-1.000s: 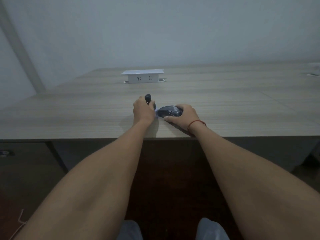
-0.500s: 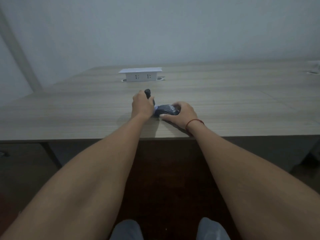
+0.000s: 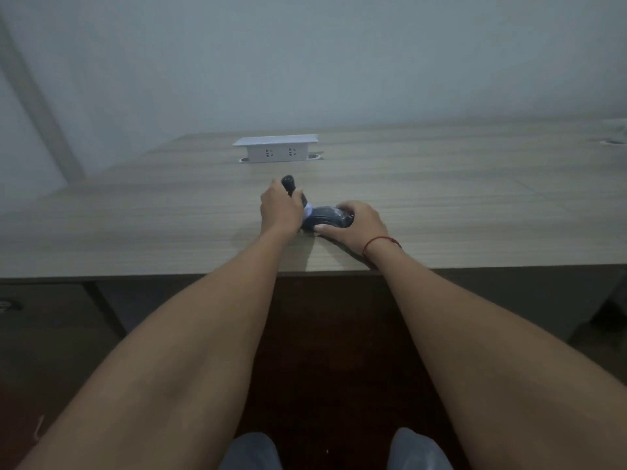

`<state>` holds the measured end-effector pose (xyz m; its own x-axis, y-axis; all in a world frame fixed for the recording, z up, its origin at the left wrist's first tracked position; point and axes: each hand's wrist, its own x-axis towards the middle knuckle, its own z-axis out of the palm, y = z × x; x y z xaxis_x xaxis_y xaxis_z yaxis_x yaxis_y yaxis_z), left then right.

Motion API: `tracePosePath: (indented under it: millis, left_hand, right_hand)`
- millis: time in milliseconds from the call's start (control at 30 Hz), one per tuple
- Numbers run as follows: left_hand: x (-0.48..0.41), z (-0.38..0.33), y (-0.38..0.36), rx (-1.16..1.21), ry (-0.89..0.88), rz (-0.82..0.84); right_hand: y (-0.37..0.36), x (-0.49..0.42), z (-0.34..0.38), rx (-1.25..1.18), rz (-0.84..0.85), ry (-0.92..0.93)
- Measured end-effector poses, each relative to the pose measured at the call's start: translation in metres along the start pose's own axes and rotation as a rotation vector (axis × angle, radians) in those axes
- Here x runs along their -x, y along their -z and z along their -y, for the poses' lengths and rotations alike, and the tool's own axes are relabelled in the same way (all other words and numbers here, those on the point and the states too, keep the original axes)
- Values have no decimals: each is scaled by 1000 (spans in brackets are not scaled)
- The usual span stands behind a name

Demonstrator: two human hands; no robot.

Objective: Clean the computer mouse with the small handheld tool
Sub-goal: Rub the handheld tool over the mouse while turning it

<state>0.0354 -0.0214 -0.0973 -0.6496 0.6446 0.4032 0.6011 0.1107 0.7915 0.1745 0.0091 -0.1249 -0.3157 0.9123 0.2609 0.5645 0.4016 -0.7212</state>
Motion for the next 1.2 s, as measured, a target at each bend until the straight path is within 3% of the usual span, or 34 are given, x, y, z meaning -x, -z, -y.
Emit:
tracePosePath:
  millis: [233, 433, 600, 733, 800, 967, 1033, 1200]
  left_hand:
    - [-2, 17, 12, 90, 87, -9]
    - [-5, 19, 16, 213, 176, -2]
    - [2, 15, 10, 305, 202, 93]
    - [4, 13, 4, 116, 174, 2]
    - [6, 14, 2, 131, 230, -5]
    - [10, 19, 15, 497, 310, 382]
    - [11, 17, 19, 538, 306, 424]
    - [10, 12, 0, 312, 284, 73]
  right_hand:
    - [1, 1, 5, 57, -113, -68]
    - [2, 1, 5, -6, -77, -60]
    - [-2, 0, 8, 1, -133, -117]
    - [-3, 1, 7, 2, -133, -119]
    - [-3, 1, 5, 4, -141, -119]
    - [-3, -3, 7, 34, -204, -151]
    - [-4, -2, 8, 31, -211, -153]
    - [-7, -1, 7, 7, -205, -146]
